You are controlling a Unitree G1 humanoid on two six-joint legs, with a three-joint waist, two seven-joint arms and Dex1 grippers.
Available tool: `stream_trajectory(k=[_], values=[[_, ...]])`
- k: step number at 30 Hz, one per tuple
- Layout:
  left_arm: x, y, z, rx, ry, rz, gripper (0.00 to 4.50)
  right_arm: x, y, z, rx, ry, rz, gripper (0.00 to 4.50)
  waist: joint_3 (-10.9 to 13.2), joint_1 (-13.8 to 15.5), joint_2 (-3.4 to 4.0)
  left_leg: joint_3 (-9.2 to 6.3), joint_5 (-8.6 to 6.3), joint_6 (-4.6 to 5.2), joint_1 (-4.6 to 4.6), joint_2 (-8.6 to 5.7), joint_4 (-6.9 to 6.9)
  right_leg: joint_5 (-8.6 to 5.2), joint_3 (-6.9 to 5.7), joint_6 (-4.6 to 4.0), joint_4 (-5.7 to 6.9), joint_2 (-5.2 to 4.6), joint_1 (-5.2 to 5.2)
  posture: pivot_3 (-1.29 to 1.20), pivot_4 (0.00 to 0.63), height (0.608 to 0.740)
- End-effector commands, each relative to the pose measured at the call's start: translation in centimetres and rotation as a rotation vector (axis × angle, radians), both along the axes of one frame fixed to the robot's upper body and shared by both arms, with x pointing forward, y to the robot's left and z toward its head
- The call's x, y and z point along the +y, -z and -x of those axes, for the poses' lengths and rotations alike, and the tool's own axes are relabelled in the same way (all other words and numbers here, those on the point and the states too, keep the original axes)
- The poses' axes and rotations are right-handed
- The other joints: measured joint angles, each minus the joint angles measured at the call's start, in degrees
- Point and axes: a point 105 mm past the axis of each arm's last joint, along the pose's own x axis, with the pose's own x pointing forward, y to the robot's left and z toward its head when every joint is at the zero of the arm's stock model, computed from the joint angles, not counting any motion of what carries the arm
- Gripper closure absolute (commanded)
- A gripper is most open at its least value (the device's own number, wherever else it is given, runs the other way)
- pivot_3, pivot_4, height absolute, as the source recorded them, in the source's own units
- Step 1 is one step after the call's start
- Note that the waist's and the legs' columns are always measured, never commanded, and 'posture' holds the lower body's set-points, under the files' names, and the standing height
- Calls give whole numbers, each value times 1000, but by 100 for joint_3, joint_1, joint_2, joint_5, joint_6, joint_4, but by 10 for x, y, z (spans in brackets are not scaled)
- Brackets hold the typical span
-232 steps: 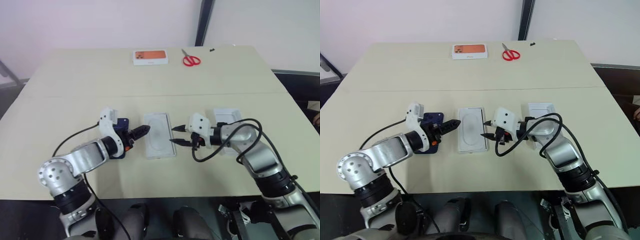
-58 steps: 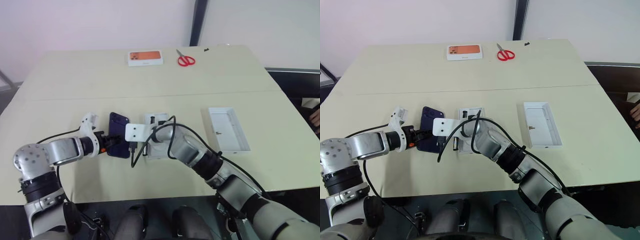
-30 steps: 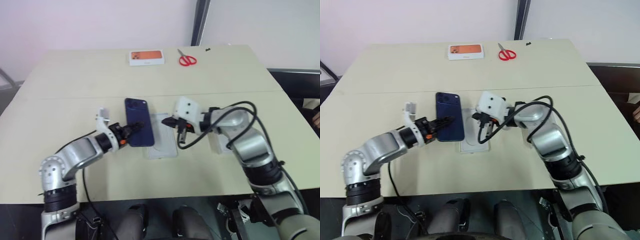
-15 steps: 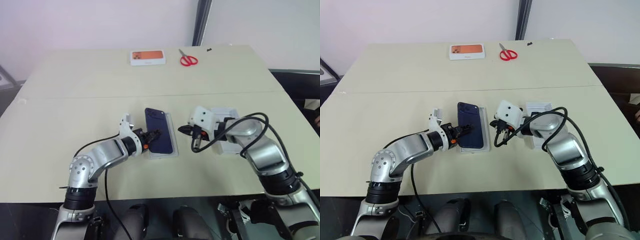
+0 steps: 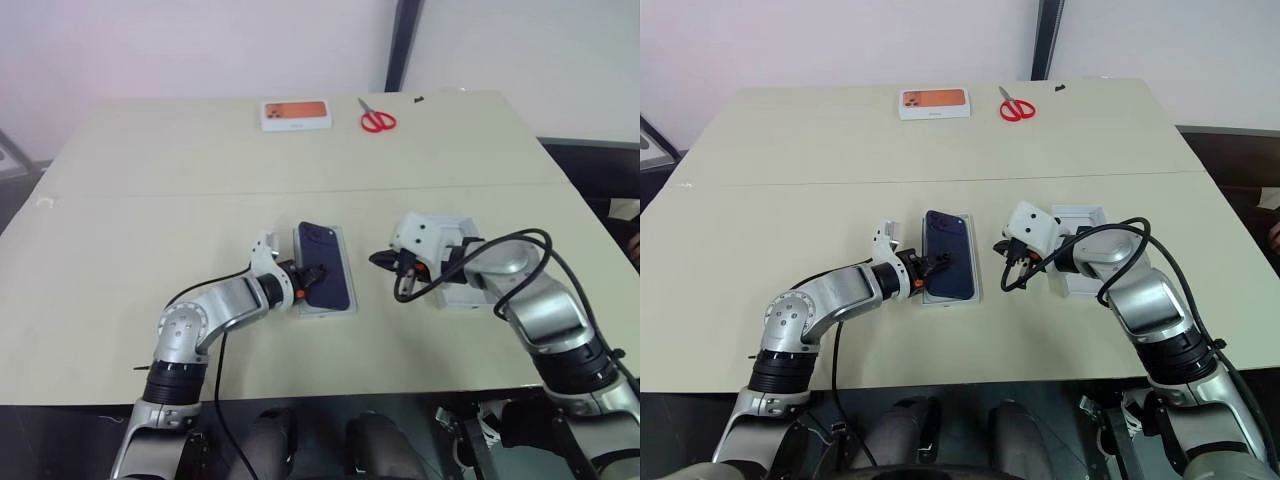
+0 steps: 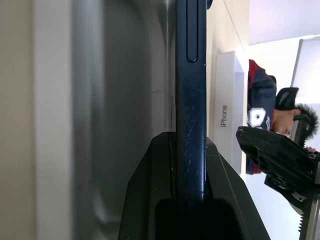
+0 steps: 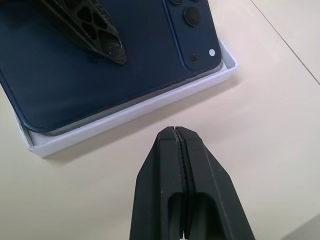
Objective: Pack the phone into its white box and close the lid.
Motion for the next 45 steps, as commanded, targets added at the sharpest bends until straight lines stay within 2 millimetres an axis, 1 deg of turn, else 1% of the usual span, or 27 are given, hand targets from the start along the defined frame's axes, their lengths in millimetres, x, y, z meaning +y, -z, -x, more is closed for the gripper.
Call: stream_trajectory(k=[1, 4, 5, 7, 10, 14, 16, 23, 25, 27, 31, 33, 35, 37, 39, 40, 41, 42, 43, 45], values=[[-4, -12, 0, -51, 24, 21, 3204, 0, -12, 2, -46, -12, -12, 4500, 0, 1, 0, 0, 0, 0, 0, 0, 0, 0, 0, 0, 0, 0, 0, 0, 150, 740], [-2, -13, 1, -57, 30, 17, 1761, 0, -12, 2, -44, -14, -11, 4500, 0, 3, 0, -1, 0, 0, 0, 0, 1, 0, 0, 0, 0, 0, 1, 0, 150, 740], [-1, -14, 3, -63, 37, 16, 1177, 0, -12, 2, -44, -14, -11, 4500, 0, 3, 0, -1, 0, 0, 0, 0, 1, 0, 0, 0, 0, 0, 0, 0, 150, 740], [3, -18, 7, -79, 49, 10, 200, 0, -12, 2, -45, -16, -11, 4500, 0, -2, 0, -1, 0, 0, 1, 0, 1, 0, 0, 0, 0, 0, 1, 0, 150, 740], [10, -25, 13, -115, 74, -12, 200, 0, -13, 2, -46, -17, -11, 4500, 0, -30, 0, -1, 0, 0, 1, 1, -2, 0, 1, 0, 1, 1, -2, 0, 150, 740], [26, -41, 26, -186, 123, -55, 200, -1, -12, 2, -43, -17, -10, 4500, 0, -18, 0, -1, 0, 0, 1, 4, -4, 0, 2, -1, 3, 3, -4, 0, 150, 740], [32, -44, 28, -208, 142, -105, 200, -1, -12, 1, -43, -18, -10, 4500, 0, -6, 0, -1, 0, 0, 1, 4, -1, 0, 2, -1, 2, 2, -2, 0, 150, 740], [46, -60, 25, -314, 157, -216, 200, 3, -12, -1, -46, -25, -16, 4500, 1, 16, 0, -1, 0, 0, 1, 3, -1, 0, 1, -1, -1, 1, 0, 0, 150, 740], [50, -64, 23, -325, 148, -204, 200, 3, -12, -2, -46, -24, -17, 4500, 0, 8, 1, -1, 0, 0, 1, 3, -1, 0, 1, -1, -1, 1, 1, 0, 150, 740], [51, -62, 21, -316, 147, -199, 200, 4, -11, -2, -46, -25, -18, 4500, 0, -3, 1, 0, 0, 0, 1, 3, -1, -1, 1, -1, -2, 1, 1, 0, 150, 740], [46, -50, 24, -291, 182, -227, 200, 4, -11, -1, -49, -22, -19, 4500, 0, -8, 1, -1, 0, 0, 1, 3, -2, 0, 1, -1, -1, 1, 0, 0, 150, 740], [51, -49, 22, -296, 157, -234, 200, 4, -11, -1, -51, -20, -19, 4500, 0, -10, 1, -1, 0, 0, 1, 3, -1, 0, 1, -1, -1, 1, 0, 0, 150, 740], [61, -52, 16, -331, 110, -256, 200, 3, -11, -1, -52, -14, -16, 4500, 1, -12, 1, 0, 0, 0, 1, 3, -2, 0, 1, -1, -1, 1, -1, 0, 150, 740], [76, -54, 12, -368, 69, -324, 200, 2, -10, -1, -53, -8, -10, 4500, 1, -14, 1, -1, 0, 0, 1, 4, -3, 0, 1, -1, -1, 2, -2, 0, 150, 740], [96, -48, 8, -407, 44, -482, 200, 0, -10, -1, -57, -1, -3, 4500, 1, -19, 2, -1, 0, 0, 1, 3, -4, -1, 1, -1, -1, 2, -2, 0, 150, 740], [107, -44, 8, -429, 40, -575, 693, 0, -9, -2, -57, 4, 1, 4500, 2, -33, 3, 0, 0, 0, 1, 3, -7, -1, 2, -2, -1, 2, -2, 0, 150, 740], [117, -42, 7, -462, 37, -671, 1071, 0, -8, -2, -55, 6, 4, 4500, 4, -33, 7, 2, 0, 0, 1, 3, -11, -1, 2, -2, -1, 3, -4, 0, 150, 740], [124, -42, 7, -509, 33, -750, 1554, 0, -7, -3, -54, 7, 7, 4500, 5, -31, 9, 2, 0, 0, 1, 3, -13, -1, 3, -2, -1, 4, -6, 0, 150, 740], [128, -40, 8, -537, 56, -814, 1975, 0, -6, -4, -53, 10, 12, 4500, 5, -26, 9, 3, 0, 0, 1, 4, -14, -2, 4, -3, -2, 4, -7, 0, 150, 740], [132, -35, 10, -597, 121, -915, 2972, -1, -5, -7, -49, 20, 15, 4500, 6, -5, 10, 5, 0, 0, 1, 3, -15, -2, 4, -3, -5, 3, -6, 0, 150, 740]])
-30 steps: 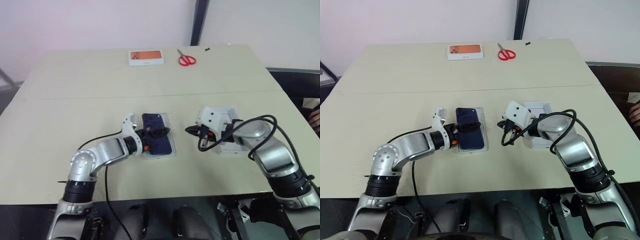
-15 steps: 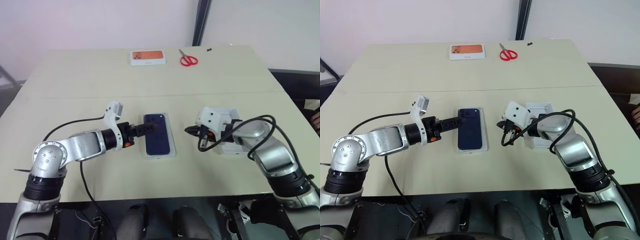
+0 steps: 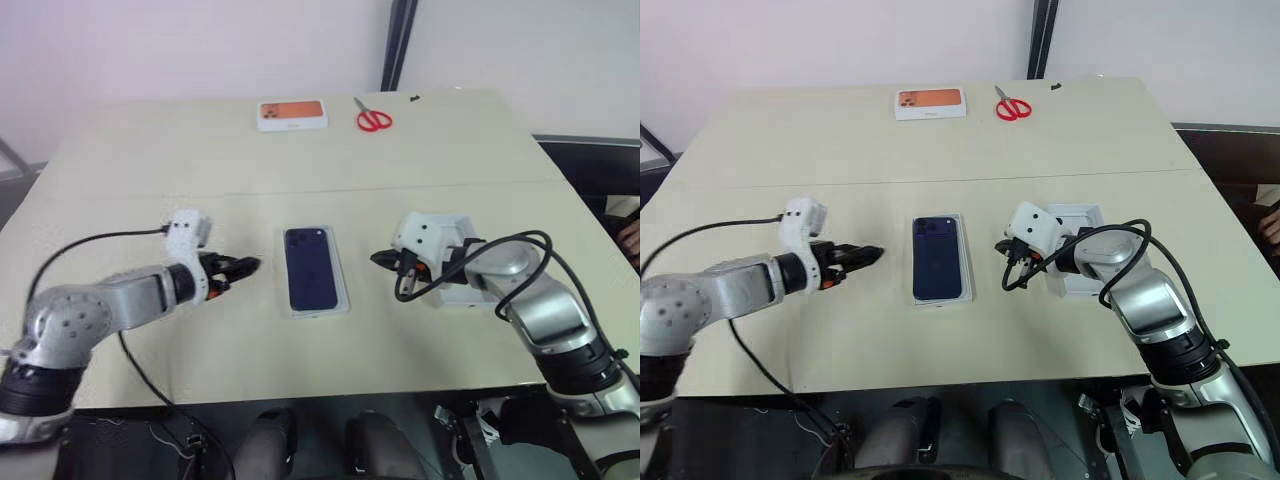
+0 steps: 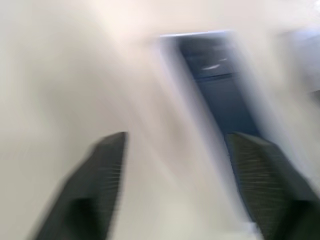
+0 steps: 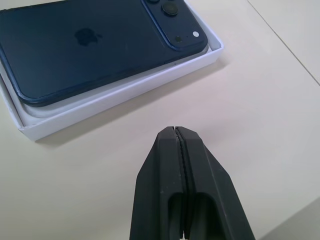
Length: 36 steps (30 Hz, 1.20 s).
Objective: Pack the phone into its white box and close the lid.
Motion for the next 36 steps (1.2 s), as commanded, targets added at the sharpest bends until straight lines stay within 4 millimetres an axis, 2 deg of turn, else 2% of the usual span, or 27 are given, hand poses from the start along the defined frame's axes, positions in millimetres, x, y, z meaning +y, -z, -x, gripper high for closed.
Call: stream_trajectory(k=[1, 3, 7, 8, 10, 12, 16, 20, 26, 31, 36], values=[[-1, -6, 1, -128, 117, -169, 3508, 2, -7, -4, -37, 0, 11, 4500, 0, 37, 0, 0, 0, 0, -1, 0, 0, 0, -2, 0, -2, -2, 2, 0, 150, 740], [-4, -2, 3, -167, 182, -238, 4452, 7, -10, -5, -42, -3, -3, 4500, 1, 48, 1, 0, -6, 10, -1, -1, 1, 0, -3, 0, -6, -7, 6, 0, 150, 740], [-9, 4, 4, -190, 230, -249, 4452, 26, -17, -2, -61, -44, -38, 4500, 2, 23, 3, 0, -20, 33, -2, 0, -1, 0, -2, 0, -8, -8, 3, 0, 150, 740], [-9, 5, 4, -196, 230, -241, 4452, 35, -20, -1, -66, -58, -56, 4500, 2, 16, 3, 0, -20, 33, -2, 0, -2, 0, -2, 0, -8, -8, 2, 0, 150, 740], [-10, 3, 6, -228, 248, -191, 4452, 68, -27, 0, -66, -102, -103, 4500, 3, -51, 4, 0, -21, 35, -1, 0, -2, 0, -1, 0, -6, -8, 1, 0, 150, 740], [-10, 2, 8, -257, 272, -173, 4452, 88, -29, 1, -59, -118, -116, 4500, 4, -69, 6, 2, -21, 35, -2, 3, -7, 0, 4, -1, 2, -4, -11, 0, 150, 740], [-2, 1, 25, -328, 349, -109, 4452, 130, -25, 0, -27, -141, -119, 4500, 5, -40, 8, 3, -12, 19, -5, 4, -14, 0, 2, -1, 2, -4, -19, 0, 150, 740], [8, -6, 45, -408, 412, -56, 4452, 152, -19, -2, -7, -156, -87, 4500, 6, -3, 9, 2, -21, 34, -4, 3, -7, 1, -2, -1, -7, -8, -13, 0, 150, 740], [16, -8, 61, -427, 441, -37, 4452, 159, -2, -4, 6, -178, 7, 4500, 5, -7, 8, -3, -28, 43, -2, 0, -5, 1, -10, -2, -11, -13, -21, 0, 150, 740], [16, -5, 65, -422, 436, -42, 4452, 152, 10, -9, 2, -159, 63, 4500, 5, -38, 9, -2, -27, 43, -2, 0, -10, 1, -8, -2, -4, -11, -21, 0, 150, 740], [13, -4, 66, -416, 437, -27, 4452, 143, 11, -11, 7, -138, 69, 4500, 5, -31, 10, -2, -28, 44, -2, 1, -9, 1, -8, -2, -3, -10, -20, 0, 150, 740]])
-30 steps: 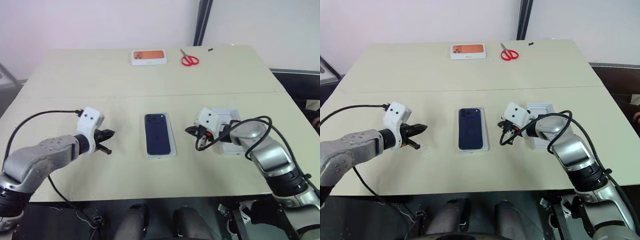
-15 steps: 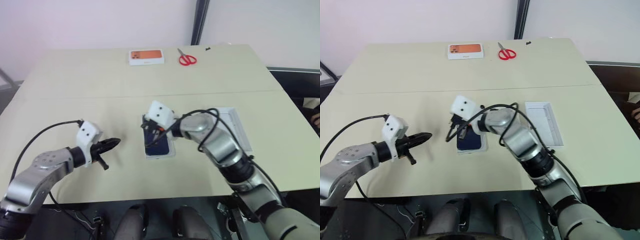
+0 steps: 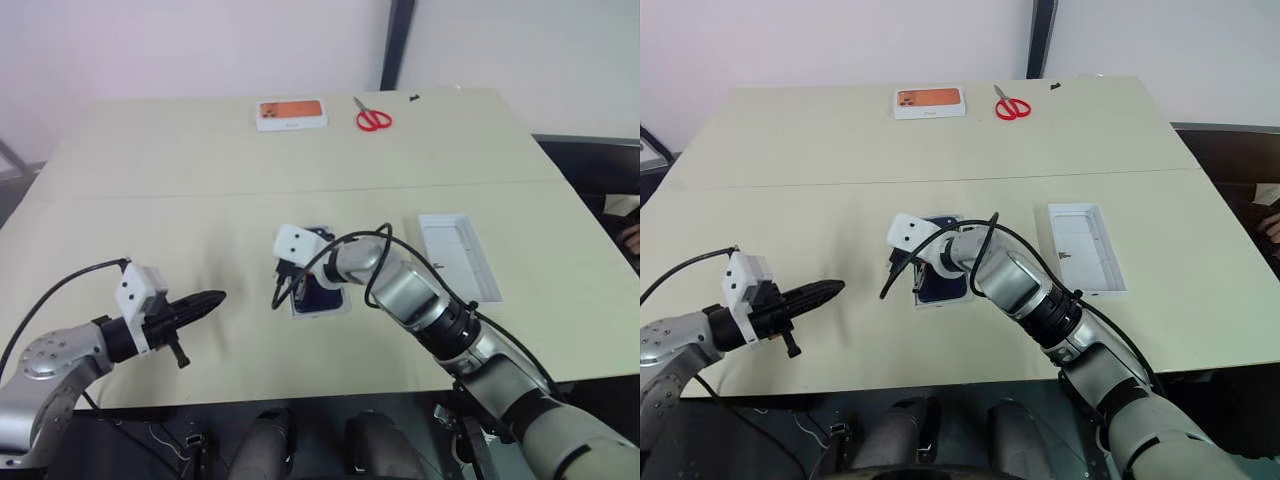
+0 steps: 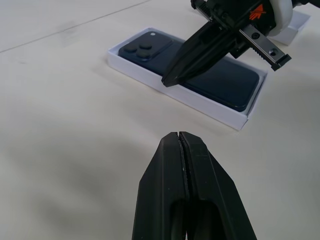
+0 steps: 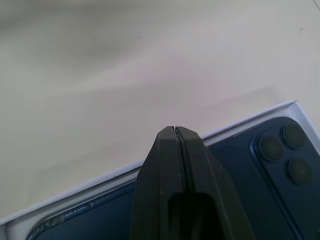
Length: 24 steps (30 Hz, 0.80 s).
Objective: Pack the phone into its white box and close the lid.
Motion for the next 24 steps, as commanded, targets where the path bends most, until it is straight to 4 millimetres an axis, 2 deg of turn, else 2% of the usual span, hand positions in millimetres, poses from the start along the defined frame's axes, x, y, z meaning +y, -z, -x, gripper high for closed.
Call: stream_trajectory(k=[1, 4, 8, 10, 12, 14, 16, 18, 21, 24], values=[[-4, -13, 2, -56, 20, -1, 4452, -4, -9, -1, -27, 1, -18, 4500, 0, 12, -1, -1, 0, 0, 0, 0, 1, 0, -1, 0, 0, 0, -1, 0, 150, 740], [-6, -13, 0, -58, 22, 2, 4452, -8, -11, -1, -25, 11, -34, 4500, 0, 24, -1, 0, -1, 1, 1, 0, 3, 0, -1, 0, -2, 0, 0, 0, 150, 740], [-9, -12, -7, -51, -11, -5, 4452, -10, -40, 4, -41, -9, -192, 4500, 0, 33, 0, -1, -1, 2, 1, 0, 2, 0, 0, 0, -1, 0, 4, 0, 150, 740], [-10, -7, -17, -43, -78, -50, 4452, -21, -55, 6, -43, -11, -262, 4500, 1, 36, 1, 0, -2, 2, 0, 0, 3, 0, 0, 1, -1, 0, 13, 0, 150, 740], [-13, 2, -26, 24, -137, -74, 4452, -41, -61, 4, -42, 26, -279, 4500, -1, 44, -3, -2, -2, 4, 0, -1, 3, 1, -2, 1, -1, 0, 17, 0, 150, 740], [-20, 3, -31, 67, -157, -51, 4452, -63, -61, -2, -51, 97, -263, 4500, -2, 48, -3, -2, -4, 6, 1, -1, 6, 1, -1, 2, -1, 1, 20, 0, 150, 740], [-34, 2, -33, 115, -133, -5, 4452, -86, -52, -6, -58, 156, -187, 4500, -2, 46, -4, -2, -5, 8, 1, -2, 7, 1, -2, 2, 0, 1, 21, 0, 150, 740], [-47, 2, -37, 137, -121, -5, 4452, -101, -43, -7, -68, 178, -114, 4500, -2, 39, -5, -1, -4, 8, 0, -2, 7, 1, -1, 2, 2, 1, 19, 0, 150, 740], [-58, 6, -45, 169, -128, -46, 4452, -107, -34, -6, -66, 180, -65, 4500, -2, -3, -4, 1, -4, 7, 0, -1, 6, 1, 3, 2, 5, 3, 15, 0, 150, 740], [-78, 16, -54, 275, -99, -99, 4452, -107, -21, -6, -88, 174, 10, 4500, -2, 8, -4, 1, -3, 6, 1, 1, 7, 0, 4, 3, 14, 8, 12, 0, 150, 740]])
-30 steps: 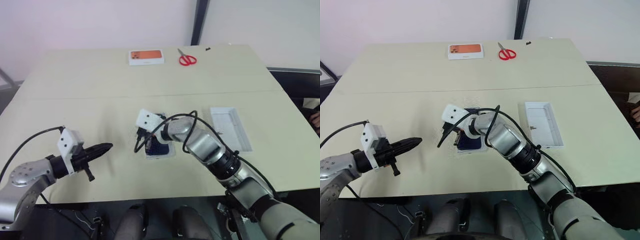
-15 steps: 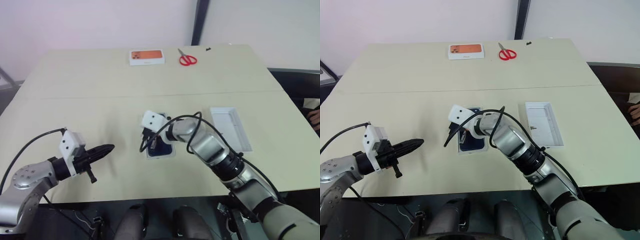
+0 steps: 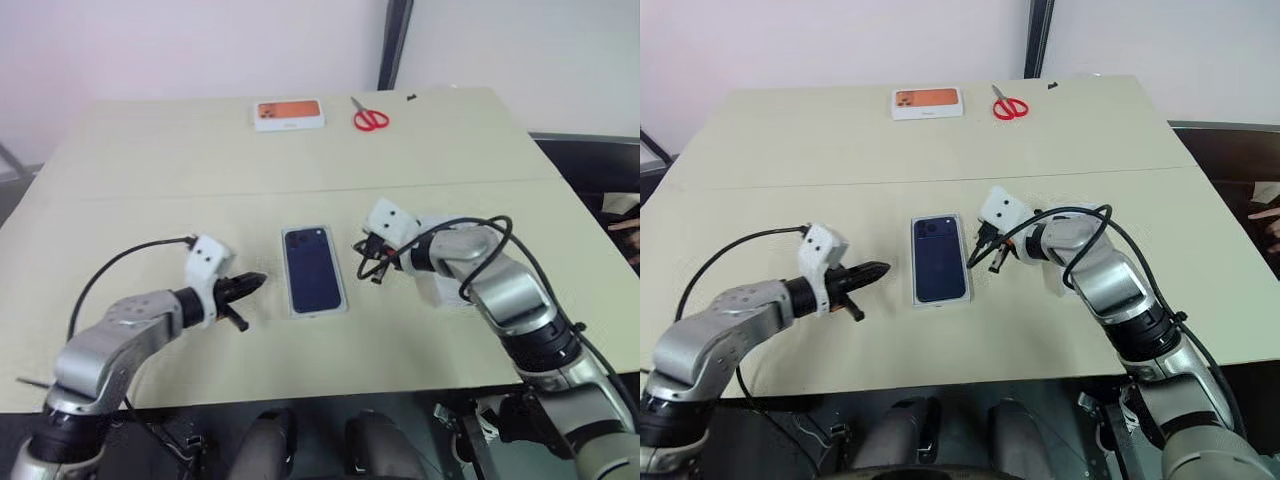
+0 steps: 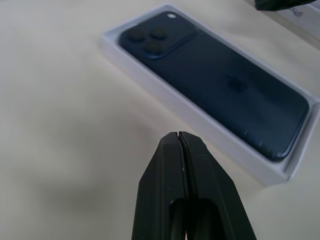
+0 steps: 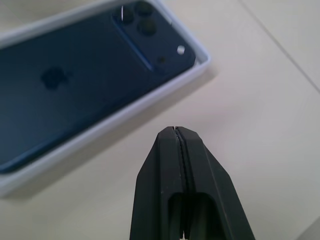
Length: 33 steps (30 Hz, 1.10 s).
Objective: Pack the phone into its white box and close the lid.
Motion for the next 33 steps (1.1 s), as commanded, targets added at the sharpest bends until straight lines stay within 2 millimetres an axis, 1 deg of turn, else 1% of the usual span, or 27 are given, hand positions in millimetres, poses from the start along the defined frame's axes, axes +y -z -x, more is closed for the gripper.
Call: stream_trajectory(k=[1, 8, 11, 14, 17, 20, 27, 33], values=[[-17, 6, -6, 79, 19, -61, 4452, 10, 2, 2, -48, -45, 54, 4500, 0, 15, 0, 0, 0, -1, -1, 0, 1, 0, 0, 0, 0, 1, 0, 0, 150, 740], [-30, 9, -21, 126, 14, -128, 4452, 25, 21, 4, -20, -79, 85, 4500, 0, 31, -1, 0, 4, -6, -3, -1, 11, 0, 0, 1, -1, 0, 3, 0, 150, 740], [-37, 11, -23, 120, 36, -150, 4452, 30, 22, 7, -13, -92, 79, 4500, 0, 39, -1, 1, 13, -21, -3, -1, 12, 0, 0, 1, -1, 0, 4, 0, 150, 740], [-51, 7, -23, 110, 82, -129, 4452, 30, 23, 10, -8, -98, 79, 4500, 0, 56, -2, 0, 16, -27, -3, -1, 15, 0, -1, 1, -1, 0, 6, 0, 150, 740], [-68, 5, -19, 114, 143, -97, 4452, 22, 22, 13, -2, -92, 89, 4500, 0, 78, -2, -1, 16, -26, -2, -1, 18, 0, -2, 1, -2, -1, 9, 0, 150, 740], [-81, 7, -16, 119, 188, -94, 4452, 13, 21, 17, 3, -83, 101, 4500, 0, 118, -2, -1, 16, -27, -3, -4, 20, 0, -2, 1, -4, -3, 11, 0, 150, 740], [-122, 9, -1, 130, 360, -80, 4452, -24, 20, 29, 27, -18, 157, 4500, 0, 208, -2, -1, 10, -17, -4, -6, 27, 0, -4, 1, -8, -7, 20, 0, 150, 740], [-147, 12, 2, 137, 443, -76, 4452, -43, 19, 45, 60, 9, 183, 4500, -2, 176, -1, 0, 5, -7, -3, -6, 28, 0, -2, 2, -9, -5, 20, 0, 150, 740]])
